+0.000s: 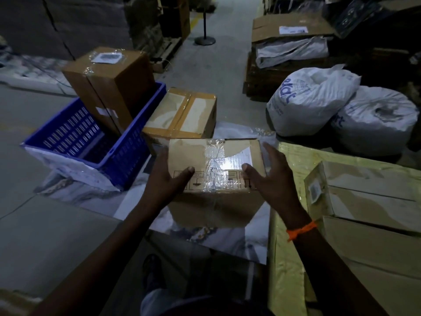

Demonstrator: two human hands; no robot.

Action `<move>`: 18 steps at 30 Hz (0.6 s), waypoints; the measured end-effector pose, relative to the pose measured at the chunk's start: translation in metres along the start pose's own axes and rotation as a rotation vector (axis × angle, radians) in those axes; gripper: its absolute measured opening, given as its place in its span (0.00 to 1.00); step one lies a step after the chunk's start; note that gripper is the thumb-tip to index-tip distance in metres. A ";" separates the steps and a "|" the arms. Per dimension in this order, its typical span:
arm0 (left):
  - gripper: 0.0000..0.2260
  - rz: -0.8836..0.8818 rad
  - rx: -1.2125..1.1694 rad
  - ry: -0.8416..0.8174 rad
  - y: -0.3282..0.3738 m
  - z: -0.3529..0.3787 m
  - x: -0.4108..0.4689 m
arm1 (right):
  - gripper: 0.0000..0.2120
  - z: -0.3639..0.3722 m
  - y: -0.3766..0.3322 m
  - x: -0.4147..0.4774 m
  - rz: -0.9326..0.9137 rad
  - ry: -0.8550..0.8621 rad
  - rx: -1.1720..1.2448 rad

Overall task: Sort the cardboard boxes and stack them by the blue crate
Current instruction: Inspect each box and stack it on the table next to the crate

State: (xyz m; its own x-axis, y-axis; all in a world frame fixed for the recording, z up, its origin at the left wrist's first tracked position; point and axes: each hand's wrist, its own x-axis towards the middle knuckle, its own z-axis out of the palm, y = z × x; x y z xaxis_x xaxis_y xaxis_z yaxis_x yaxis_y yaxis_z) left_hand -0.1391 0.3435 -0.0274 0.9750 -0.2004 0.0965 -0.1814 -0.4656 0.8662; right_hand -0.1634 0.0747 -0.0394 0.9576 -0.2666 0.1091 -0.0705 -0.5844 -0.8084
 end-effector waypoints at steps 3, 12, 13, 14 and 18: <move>0.20 -0.178 -0.298 -0.094 0.004 -0.005 0.001 | 0.37 -0.006 0.004 0.009 0.225 -0.249 0.236; 0.36 -0.184 -0.354 -0.072 -0.014 0.013 -0.025 | 0.29 -0.035 0.031 -0.030 0.173 -0.137 0.388; 0.34 -0.204 -0.391 -0.061 -0.015 0.019 -0.028 | 0.29 -0.039 0.036 -0.036 0.189 -0.108 0.394; 0.32 -0.238 -0.434 -0.046 -0.015 0.023 -0.032 | 0.27 -0.042 0.039 -0.043 0.213 -0.066 0.430; 0.24 -0.365 -0.525 -0.039 -0.009 0.034 -0.041 | 0.11 -0.052 0.056 -0.072 0.360 0.060 0.624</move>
State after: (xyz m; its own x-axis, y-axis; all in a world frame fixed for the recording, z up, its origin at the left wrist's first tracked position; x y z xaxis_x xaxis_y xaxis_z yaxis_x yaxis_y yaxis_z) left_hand -0.1817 0.3261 -0.0557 0.9549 -0.1448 -0.2594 0.2582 -0.0274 0.9657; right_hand -0.2512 0.0211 -0.0626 0.8869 -0.4119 -0.2090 -0.1891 0.0890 -0.9779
